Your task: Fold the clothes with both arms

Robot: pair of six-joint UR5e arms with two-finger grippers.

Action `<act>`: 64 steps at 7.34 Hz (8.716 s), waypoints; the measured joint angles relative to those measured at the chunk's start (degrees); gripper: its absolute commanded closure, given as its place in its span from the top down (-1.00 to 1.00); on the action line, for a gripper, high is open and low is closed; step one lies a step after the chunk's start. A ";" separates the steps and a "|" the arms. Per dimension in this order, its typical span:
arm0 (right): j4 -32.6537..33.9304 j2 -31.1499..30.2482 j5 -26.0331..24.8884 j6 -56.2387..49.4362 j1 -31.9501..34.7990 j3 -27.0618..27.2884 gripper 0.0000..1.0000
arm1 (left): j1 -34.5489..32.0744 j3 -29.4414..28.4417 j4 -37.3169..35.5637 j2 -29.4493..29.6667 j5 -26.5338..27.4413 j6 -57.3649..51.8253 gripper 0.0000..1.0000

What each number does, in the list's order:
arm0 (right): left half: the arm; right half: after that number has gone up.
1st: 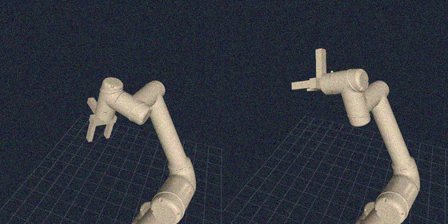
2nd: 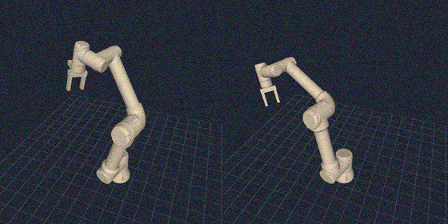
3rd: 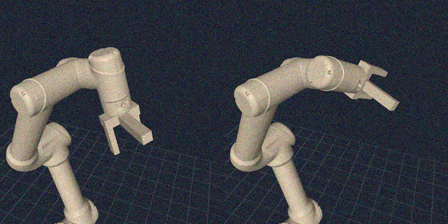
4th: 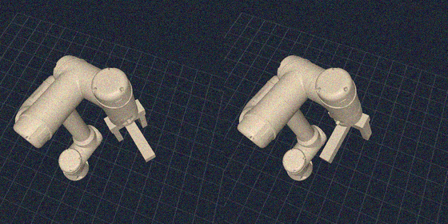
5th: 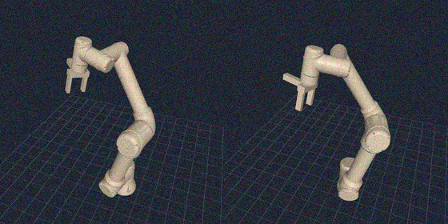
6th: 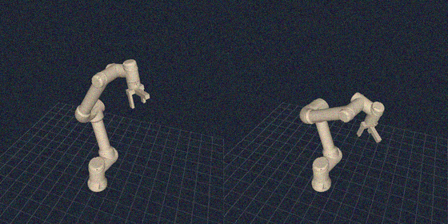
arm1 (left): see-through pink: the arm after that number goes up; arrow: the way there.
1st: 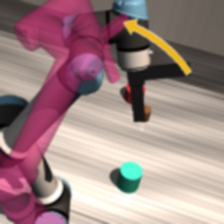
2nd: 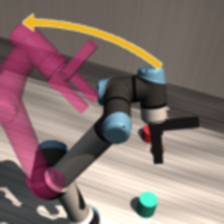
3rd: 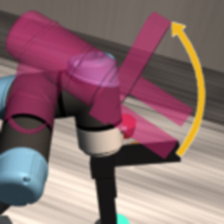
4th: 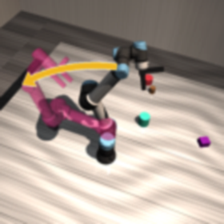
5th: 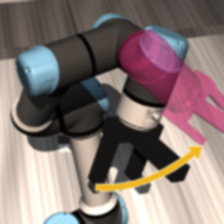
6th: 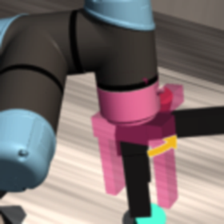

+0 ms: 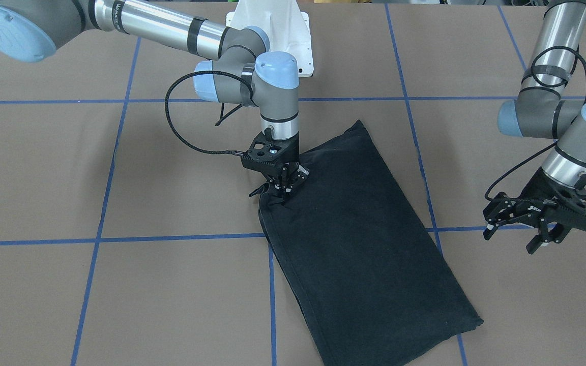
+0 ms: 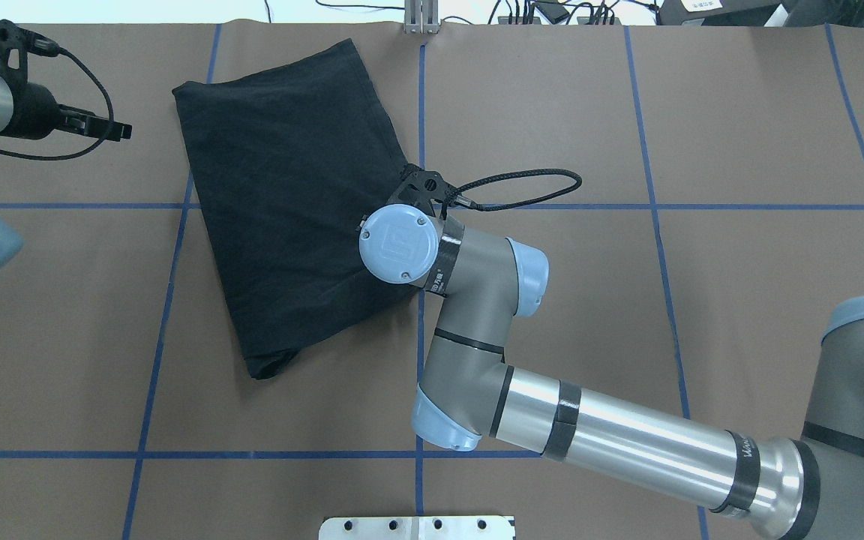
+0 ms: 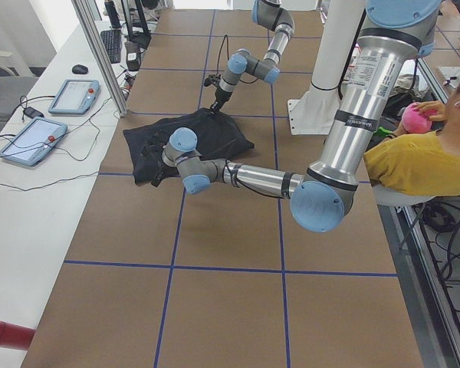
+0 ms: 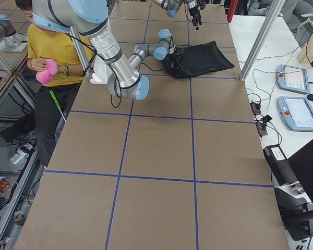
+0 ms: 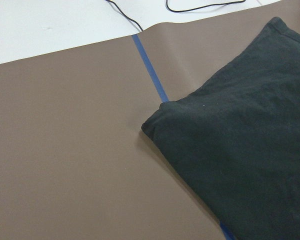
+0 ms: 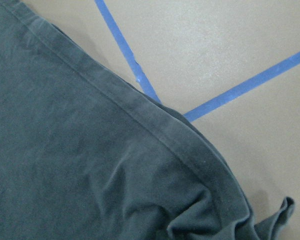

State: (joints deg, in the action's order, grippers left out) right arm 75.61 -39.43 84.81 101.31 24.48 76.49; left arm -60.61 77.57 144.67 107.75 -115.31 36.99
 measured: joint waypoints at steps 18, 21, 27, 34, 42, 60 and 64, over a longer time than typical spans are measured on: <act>10.70 -11.46 -6.59 5.72 -10.52 21.51 -1.00 | 40.83 33.38 -0.51 -18.73 23.62 58.23 1.00; 10.70 -11.46 -6.67 5.65 -10.43 21.50 -1.00 | 45.35 33.44 -0.60 -19.64 25.41 58.48 0.54; 10.70 -11.46 -6.60 5.56 -10.12 21.45 -1.00 | 47.97 33.39 -0.70 -20.20 26.10 58.04 0.28; 10.70 -11.46 -6.59 5.54 -10.15 21.55 -1.00 | 49.10 33.38 -0.70 -20.35 26.10 58.02 -1.00; 18.69 -21.43 -7.81 5.42 -19.34 39.99 -1.00 | 49.20 42.46 -0.70 -22.04 25.11 57.99 -1.00; 22.72 -9.90 -7.66 2.14 -3.14 27.96 -1.00 | 22.45 23.84 -21.17 7.33 11.15 38.90 -1.00; 18.67 -3.24 -6.87 1.53 0.56 14.94 -1.00 | 20.11 12.19 -20.73 13.41 11.66 35.78 -1.00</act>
State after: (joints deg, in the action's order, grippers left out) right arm 94.28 -42.66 77.95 102.85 25.04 91.43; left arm -40.51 89.76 123.94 121.16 -103.66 72.77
